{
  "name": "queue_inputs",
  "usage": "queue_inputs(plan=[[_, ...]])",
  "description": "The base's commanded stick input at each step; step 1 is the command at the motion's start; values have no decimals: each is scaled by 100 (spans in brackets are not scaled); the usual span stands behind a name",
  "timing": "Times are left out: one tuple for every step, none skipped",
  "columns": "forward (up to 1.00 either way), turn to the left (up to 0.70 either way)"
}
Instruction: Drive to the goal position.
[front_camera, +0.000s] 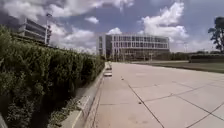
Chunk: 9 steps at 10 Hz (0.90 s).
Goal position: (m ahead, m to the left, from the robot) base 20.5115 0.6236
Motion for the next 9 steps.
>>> queue_inputs(plan=[[2,0],[1,0],[3,0],[4,0],[4,0],[4,0],[4,0],[4,0],[4,0]])
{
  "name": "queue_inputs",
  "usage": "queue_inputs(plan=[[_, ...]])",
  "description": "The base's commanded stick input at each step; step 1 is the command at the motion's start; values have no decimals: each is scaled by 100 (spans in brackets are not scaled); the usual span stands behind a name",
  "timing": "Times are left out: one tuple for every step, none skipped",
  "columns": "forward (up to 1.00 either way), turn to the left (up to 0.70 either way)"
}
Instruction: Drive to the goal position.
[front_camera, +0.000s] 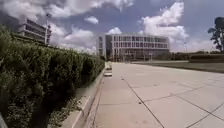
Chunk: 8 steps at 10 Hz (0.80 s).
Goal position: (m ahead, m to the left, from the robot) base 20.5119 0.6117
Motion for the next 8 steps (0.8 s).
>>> queue_inputs(plan=[[2,0],[1,0],[4,0],[4,0],[4,0],[4,0],[4,0],[4,0]])
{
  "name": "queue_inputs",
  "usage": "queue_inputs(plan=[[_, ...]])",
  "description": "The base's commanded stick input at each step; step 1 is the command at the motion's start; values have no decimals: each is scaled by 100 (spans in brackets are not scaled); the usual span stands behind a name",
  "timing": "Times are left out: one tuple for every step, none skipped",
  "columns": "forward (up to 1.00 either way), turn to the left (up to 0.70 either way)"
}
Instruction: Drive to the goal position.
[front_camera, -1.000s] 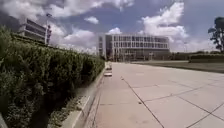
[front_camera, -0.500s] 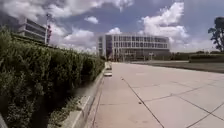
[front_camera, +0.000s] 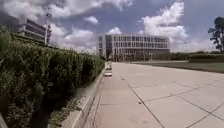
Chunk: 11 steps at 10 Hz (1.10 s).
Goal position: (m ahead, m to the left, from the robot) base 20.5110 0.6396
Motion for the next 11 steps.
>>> queue_inputs(plan=[[4,0],[4,0],[4,0],[4,0],[4,0],[4,0],[4,0],[4,0],[4,0],[4,0],[4,0]])
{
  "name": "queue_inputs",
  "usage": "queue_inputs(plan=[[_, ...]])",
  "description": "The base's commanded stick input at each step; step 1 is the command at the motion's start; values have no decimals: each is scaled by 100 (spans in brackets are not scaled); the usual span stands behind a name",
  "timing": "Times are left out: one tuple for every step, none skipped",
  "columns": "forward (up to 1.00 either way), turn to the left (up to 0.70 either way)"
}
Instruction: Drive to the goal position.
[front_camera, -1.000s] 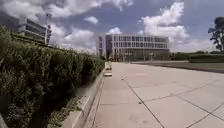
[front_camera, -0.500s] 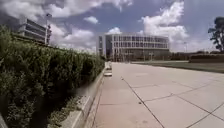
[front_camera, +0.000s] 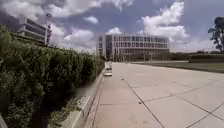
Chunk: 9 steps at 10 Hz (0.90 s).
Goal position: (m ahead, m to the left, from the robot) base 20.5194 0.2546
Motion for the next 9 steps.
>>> queue_inputs(plan=[[4,0],[4,0],[4,0],[4,0],[4,0],[4,0],[4,0],[4,0],[4,0]])
